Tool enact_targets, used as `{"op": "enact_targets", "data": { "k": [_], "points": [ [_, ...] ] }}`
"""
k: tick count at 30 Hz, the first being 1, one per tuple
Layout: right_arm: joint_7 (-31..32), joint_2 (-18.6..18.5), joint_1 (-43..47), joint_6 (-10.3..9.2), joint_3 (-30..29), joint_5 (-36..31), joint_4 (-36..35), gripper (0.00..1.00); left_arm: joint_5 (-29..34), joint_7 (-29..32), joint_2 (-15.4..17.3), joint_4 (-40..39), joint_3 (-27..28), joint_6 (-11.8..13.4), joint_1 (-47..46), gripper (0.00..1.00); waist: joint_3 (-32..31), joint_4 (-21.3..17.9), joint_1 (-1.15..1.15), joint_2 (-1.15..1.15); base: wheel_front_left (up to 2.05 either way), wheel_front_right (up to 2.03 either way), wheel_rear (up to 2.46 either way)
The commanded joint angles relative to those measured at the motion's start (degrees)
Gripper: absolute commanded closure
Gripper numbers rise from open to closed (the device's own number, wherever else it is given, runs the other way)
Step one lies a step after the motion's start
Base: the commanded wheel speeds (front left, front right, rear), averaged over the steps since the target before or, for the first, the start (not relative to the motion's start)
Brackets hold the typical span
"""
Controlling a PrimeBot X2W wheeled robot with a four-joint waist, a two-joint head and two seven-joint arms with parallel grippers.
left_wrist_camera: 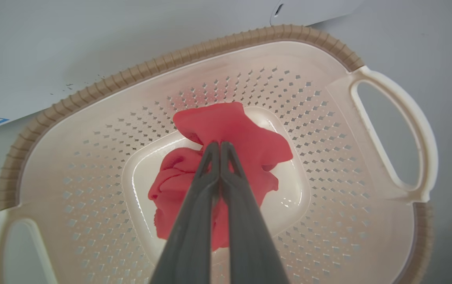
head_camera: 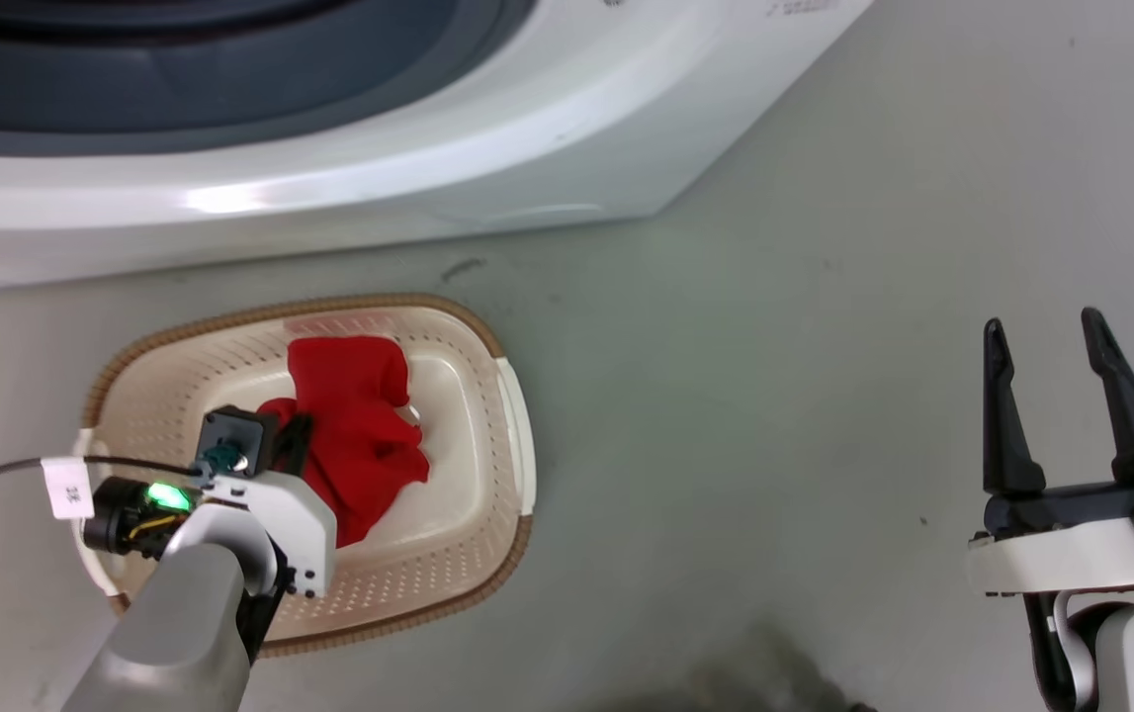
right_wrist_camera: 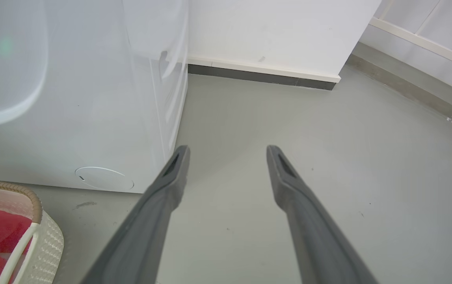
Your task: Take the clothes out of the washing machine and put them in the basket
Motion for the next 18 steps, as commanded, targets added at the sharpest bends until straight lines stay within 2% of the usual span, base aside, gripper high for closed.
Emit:
{"op": "enact_targets", "data": {
  "k": [1,9,15,16,17,18],
  "points": [
    [-0.1,0.0,-1.0,-0.04,-0.1,0.3,-0.7,0.00,0.3,-0.3,-0.2,0.5,0.5,0.4,-1.3,1.00,3.1,-1.6,-0.01,0.00,0.00,0.00,0.00],
    [-0.1,0.0,-0.9,-0.05,-0.8,-1.5,-2.2,0.00,1.7,-0.2,-1.3,4.8,1.7,1.0,-4.2,1.00,6.6,-1.4,-0.01,0.00,0.00,0.00,0.00],
    [-0.1,0.0,-0.7,-0.04,-1.9,-1.8,-3.4,0.00,1.6,-0.2,-2.9,7.0,3.1,2.0,-4.5,1.00,6.8,-1.2,-0.01,0.00,0.00,0.00,0.00],
    [-0.1,0.0,-0.7,-0.04,-2.2,-2.2,-3.7,0.00,1.9,-0.2,-3.2,7.2,3.1,2.6,-5.0,0.54,6.7,-1.0,-0.01,0.00,0.00,0.00,0.00],
    [-0.1,0.0,-0.6,-0.04,-2.4,-2.4,-4.0,0.00,1.6,-0.2,-3.3,7.4,3.7,3.4,-5.3,0.00,6.6,-0.7,-0.01,0.00,0.00,0.00,0.00],
    [-0.1,0.0,-0.5,-0.04,-2.5,-2.6,-4.0,0.00,1.6,-0.2,-3.6,7.6,3.9,3.8,-5.2,0.00,6.4,-0.6,-0.01,0.00,0.00,0.00,0.00]
  ]
}}
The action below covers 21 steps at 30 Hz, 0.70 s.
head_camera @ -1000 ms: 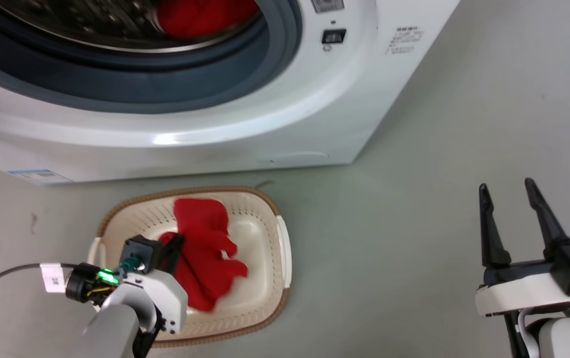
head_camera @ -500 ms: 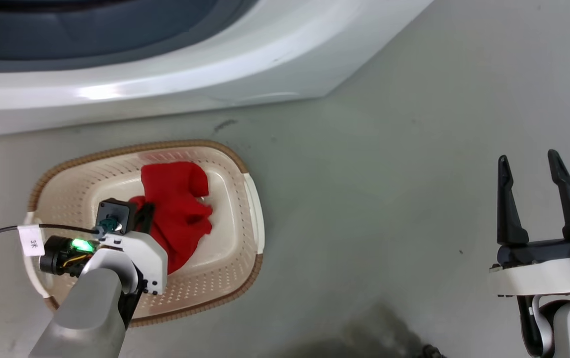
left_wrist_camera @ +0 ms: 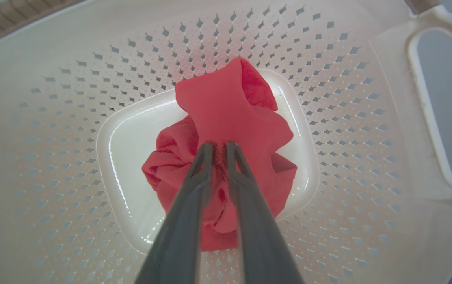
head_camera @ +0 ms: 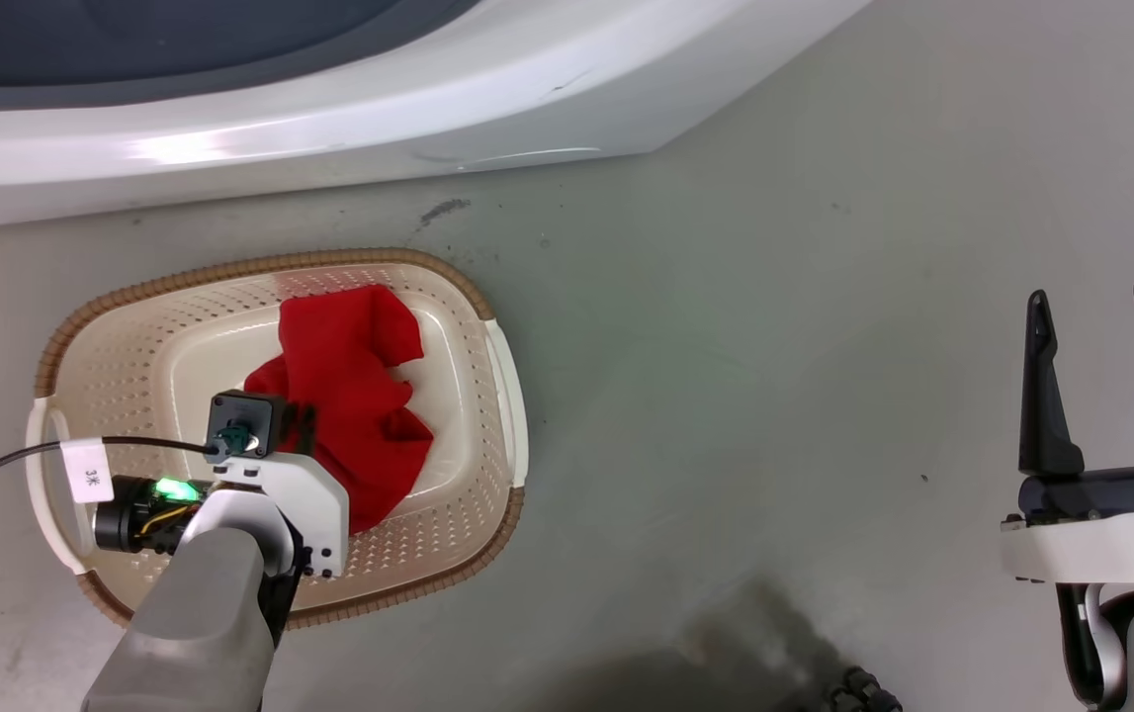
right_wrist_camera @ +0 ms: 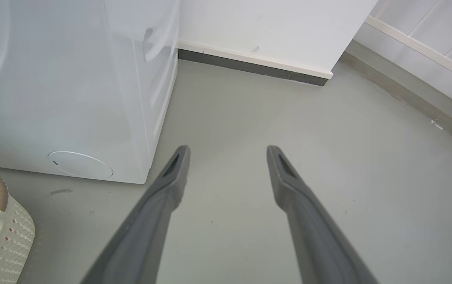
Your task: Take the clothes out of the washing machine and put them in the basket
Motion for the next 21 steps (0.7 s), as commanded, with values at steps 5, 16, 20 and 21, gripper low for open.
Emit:
{"op": "enact_targets", "data": {
  "k": [5,16,20,21],
  "points": [
    [-0.1,0.0,0.4,-0.04,-0.4,-1.0,0.7,0.00,0.7,-0.1,-0.2,-1.1,1.0,0.3,1.2,0.00,-3.4,1.2,-0.01,0.00,0.00,0.00,0.00],
    [-0.1,0.0,0.5,-0.05,0.0,-1.7,4.1,0.00,3.4,-0.1,1.0,-16.1,4.8,-1.4,8.1,0.00,-13.5,3.7,-0.01,0.00,0.00,0.00,0.00],
    [-0.1,0.0,1.0,-0.05,-0.5,-1.4,5.5,0.00,4.7,-0.1,0.1,-23.1,6.8,-2.1,11.1,0.00,-17.7,5.4,-0.01,0.00,0.00,0.00,0.00],
    [-0.1,0.0,1.2,-0.04,-0.7,-1.5,6.0,0.00,4.6,-0.1,-0.4,-24.8,7.8,-2.2,11.7,0.00,-18.5,5.8,-0.01,0.00,0.00,0.00,0.00]
  ]
}}
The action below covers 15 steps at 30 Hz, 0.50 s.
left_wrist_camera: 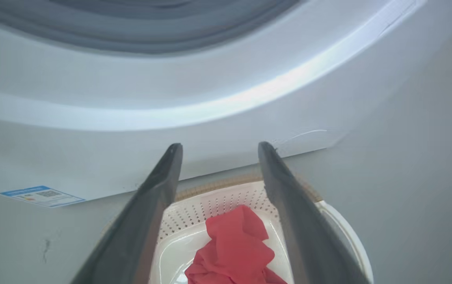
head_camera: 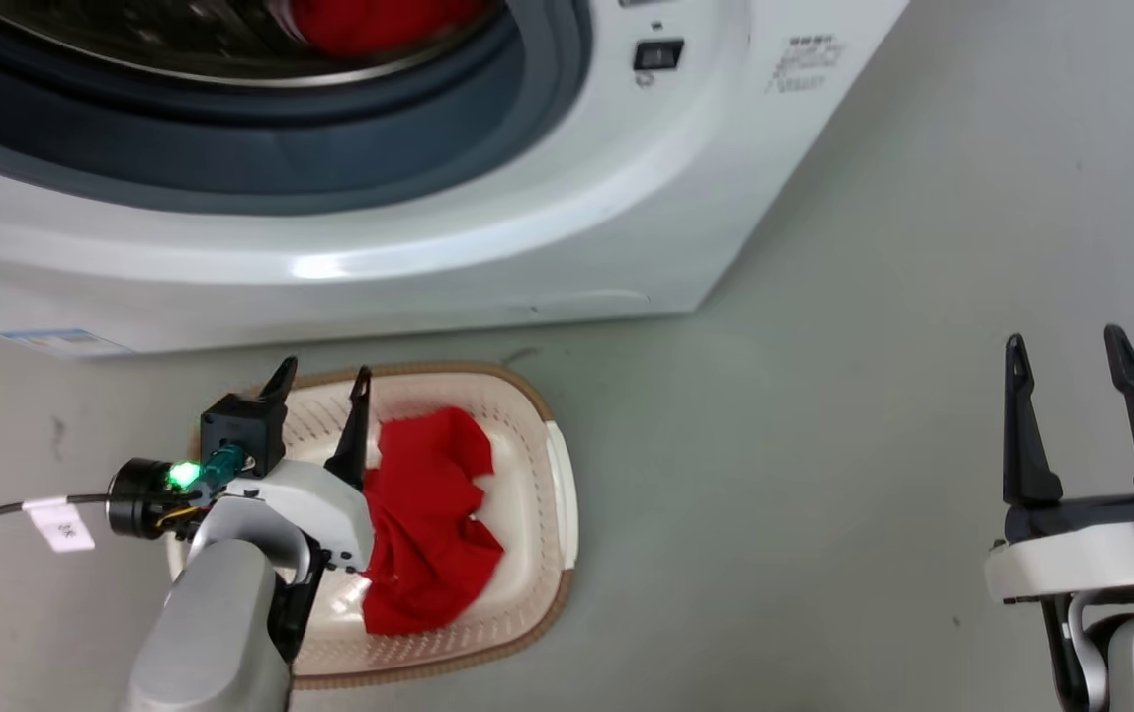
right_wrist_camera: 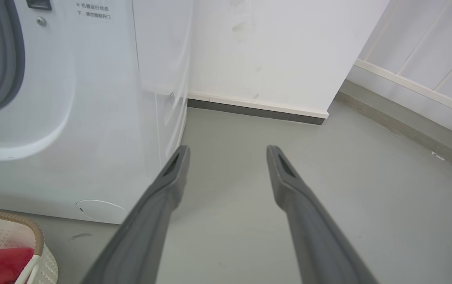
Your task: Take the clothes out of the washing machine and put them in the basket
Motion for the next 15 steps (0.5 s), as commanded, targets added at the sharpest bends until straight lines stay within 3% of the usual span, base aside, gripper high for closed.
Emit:
{"op": "enact_targets", "data": {
  "k": [1,8,15],
  "points": [
    [-0.1,-0.1,0.9,-0.05,-0.2,-0.1,0.3,0.00,0.4,-0.2,-0.3,-1.5,0.5,-0.4,1.0,0.00,-3.3,2.1,0.00,0.00,0.00,0.00,0.00],
    [-0.1,-0.1,2.1,-0.04,-0.6,0.4,1.9,0.00,1.6,-0.2,-3.0,-13.4,4.6,-1.5,6.9,0.00,-7.9,4.2,0.00,0.00,0.00,0.00,0.00],
    [-0.1,-0.1,2.0,-0.04,0.2,1.0,1.8,0.00,2.5,-0.2,-2.9,-17.3,5.0,-3.0,6.0,0.00,-7.7,3.5,0.00,0.00,0.00,0.00,0.00]
  ]
}}
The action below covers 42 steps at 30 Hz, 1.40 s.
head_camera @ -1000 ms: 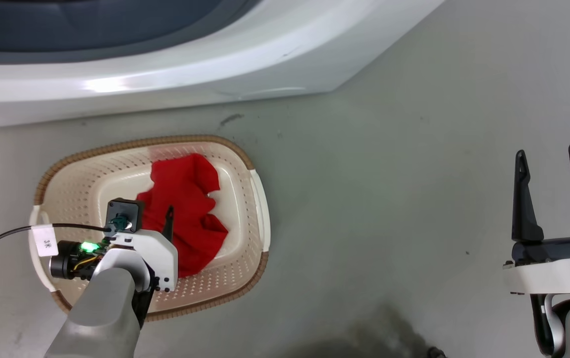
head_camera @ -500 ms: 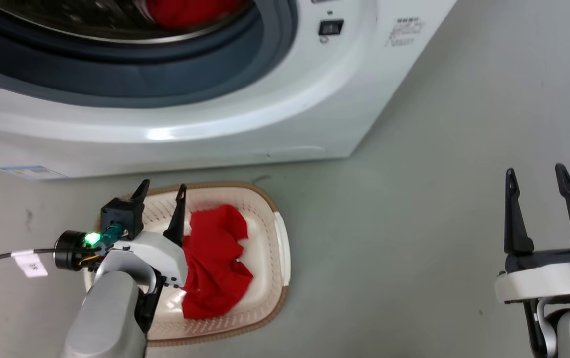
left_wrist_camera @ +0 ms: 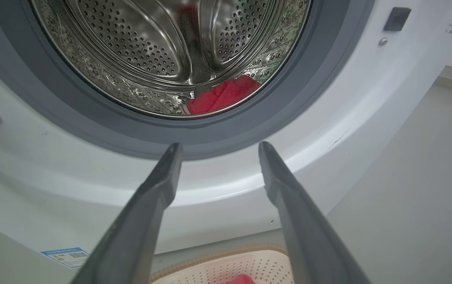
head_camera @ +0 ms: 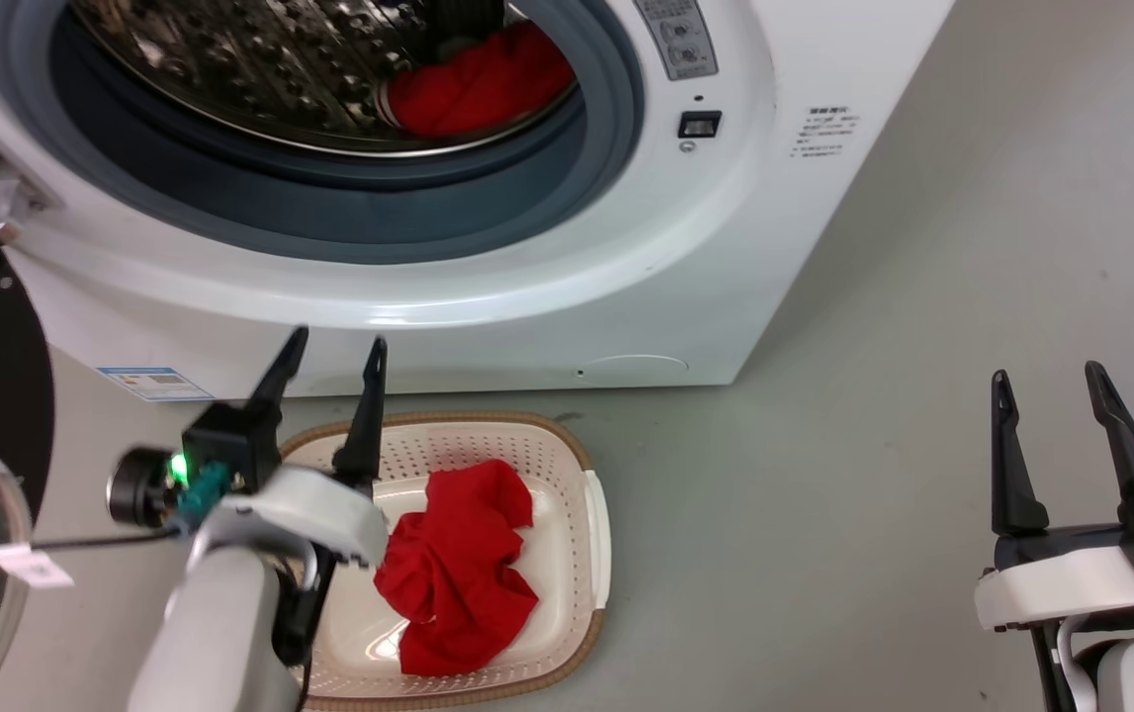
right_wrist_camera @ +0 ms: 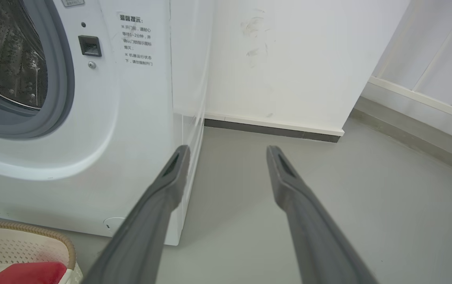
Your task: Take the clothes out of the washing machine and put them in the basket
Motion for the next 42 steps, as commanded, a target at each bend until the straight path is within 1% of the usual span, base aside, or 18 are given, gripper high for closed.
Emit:
{"op": "enact_targets", "data": {
  "k": [1,6,9,14,15,19,22,25,29,36,39,42],
  "points": [
    [-0.1,-0.1,-0.2,-0.05,0.2,0.6,-0.1,0.00,0.3,-0.2,0.4,-0.4,-0.1,-0.2,-1.9,0.00,0.7,-0.7,0.01,0.00,0.00,0.00,0.00],
    [-0.1,-0.1,-1.1,-0.05,0.6,1.7,0.2,0.00,0.2,0.0,2.8,2.0,-1.2,-0.5,-7.2,0.00,2.9,-3.2,0.01,0.00,0.00,0.00,0.00],
    [-0.1,-0.1,-1.4,-0.05,1.1,2.3,0.5,0.00,-0.9,2.0,4.7,4.6,-2.2,-0.6,-12.7,0.00,4.6,-4.9,0.01,0.00,0.00,0.00,0.00],
    [-0.1,-0.1,-2.5,-0.05,2.4,3.8,0.5,0.00,-1.8,8.7,7.7,8.1,-2.7,-0.6,-22.7,0.00,8.3,-8.3,0.01,0.00,0.00,0.00,0.00],
    [-0.1,-0.1,-3.1,-0.05,3.5,4.7,0.0,0.00,-3.0,13.0,9.6,9.3,-3.2,-0.6,-29.3,0.00,11.2,-10.3,0.01,0.00,0.00,0.00,0.00],
    [-0.1,0.0,-4.8,-0.05,5.4,6.3,-0.7,0.00,-5.9,19.0,13.1,12.4,-4.7,-0.6,-38.1,0.00,15.9,-13.3,0.01,0.00,0.00,0.00,0.00],
    [-0.1,0.0,-5.7,-0.05,7.2,7.7,-0.4,0.00,-7.6,23.7,16.4,15.5,-5.1,-0.6,-44.7,0.00,18.8,-16.1,0.01,0.00,0.00,0.00,0.00],
    [-0.1,0.0,-6.3,-0.06,9.3,8.7,0.2,0.00,-8.7,27.3,18.9,19.4,-5.4,-0.6,-48.2,0.00,20.4,-19.1,0.01,0.00,0.00,0.00,0.00],
    [-0.1,0.0,-6.8,-0.05,11.6,10.3,0.2,0.00,-9.1,31.0,22.0,22.5,-5.8,-0.6,-54.0,0.00,22.6,-21.9,0.01,0.00,0.00,0.00,0.00],
    [-0.1,0.0,-6.9,-0.06,14.5,11.8,-0.3,0.00,-7.8,36.9,25.3,27.1,-7.5,-0.6,-63.4,0.00,25.2,-25.7,0.01,0.00,0.00,0.00,0.00],
    [-0.1,0.0,-6.6,-0.05,15.4,12.1,-0.6,0.00,-6.6,39.4,25.9,29.1,-8.7,-0.5,-66.8,0.00,26.1,-26.8,0.01,0.00,0.00,0.00,0.00],
    [-0.1,0.0,-6.7,-0.06,15.6,12.7,-0.9,0.00,-6.9,42.2,25.1,31.5,-8.6,0.7,-69.1,0.00,27.2,-27.1,0.01,0.00,0.00,0.00,0.00]
  ]
}}
